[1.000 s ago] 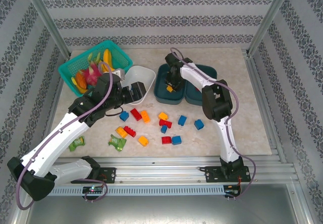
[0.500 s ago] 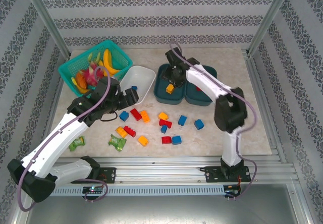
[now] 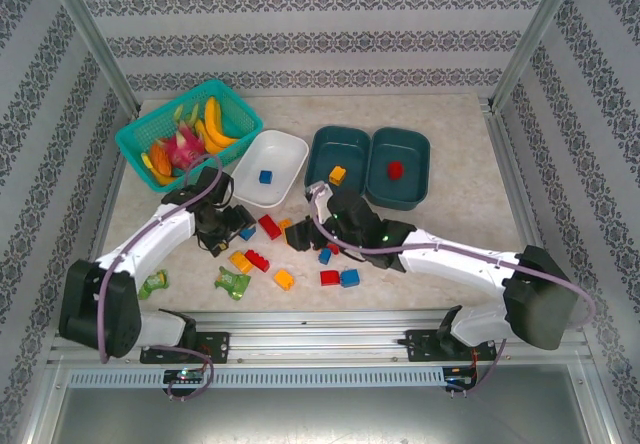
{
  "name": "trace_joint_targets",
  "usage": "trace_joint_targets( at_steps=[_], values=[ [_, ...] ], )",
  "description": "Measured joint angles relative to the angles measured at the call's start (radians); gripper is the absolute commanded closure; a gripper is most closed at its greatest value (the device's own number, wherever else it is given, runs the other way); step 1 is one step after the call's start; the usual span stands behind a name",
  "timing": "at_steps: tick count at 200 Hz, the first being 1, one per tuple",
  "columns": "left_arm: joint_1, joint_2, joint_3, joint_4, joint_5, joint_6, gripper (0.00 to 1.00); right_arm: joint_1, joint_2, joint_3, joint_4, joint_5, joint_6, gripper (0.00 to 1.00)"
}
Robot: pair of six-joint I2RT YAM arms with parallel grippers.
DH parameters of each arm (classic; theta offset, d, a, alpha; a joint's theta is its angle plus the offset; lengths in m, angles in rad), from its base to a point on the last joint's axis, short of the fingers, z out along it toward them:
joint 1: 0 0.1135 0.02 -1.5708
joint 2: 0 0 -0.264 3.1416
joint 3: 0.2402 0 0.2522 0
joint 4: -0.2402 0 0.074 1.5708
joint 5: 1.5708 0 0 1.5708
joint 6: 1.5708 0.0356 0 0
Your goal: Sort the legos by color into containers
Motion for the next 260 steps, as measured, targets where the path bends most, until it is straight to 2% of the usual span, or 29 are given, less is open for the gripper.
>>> trace_joint_targets(
  at_steps=[89,153,230,260],
  values=[
    [0.0,0.195,0.008,0.149,-0.012,-0.035,0.23,0.001,-0.113,-0.1,0.08,-0.021,-0.032,0.22],
    [0.0,0.23,0.021,0.186,-0.04,-0.038,0.36,0.001,-0.124,-0.108,0.079,-0.021,-0.031,0.22],
    [0.0,0.259,0.02,0.204,-0.059,-0.031,0.58,0.001,-0.092,-0.107,0.079,-0.032,-0.027,0.22],
    [0.0,0.225,0.02,0.173,-0.106,-0.002,0.59,0.001,-0.084,-0.099,0.076,-0.031,-0.019,0.23]
  ],
)
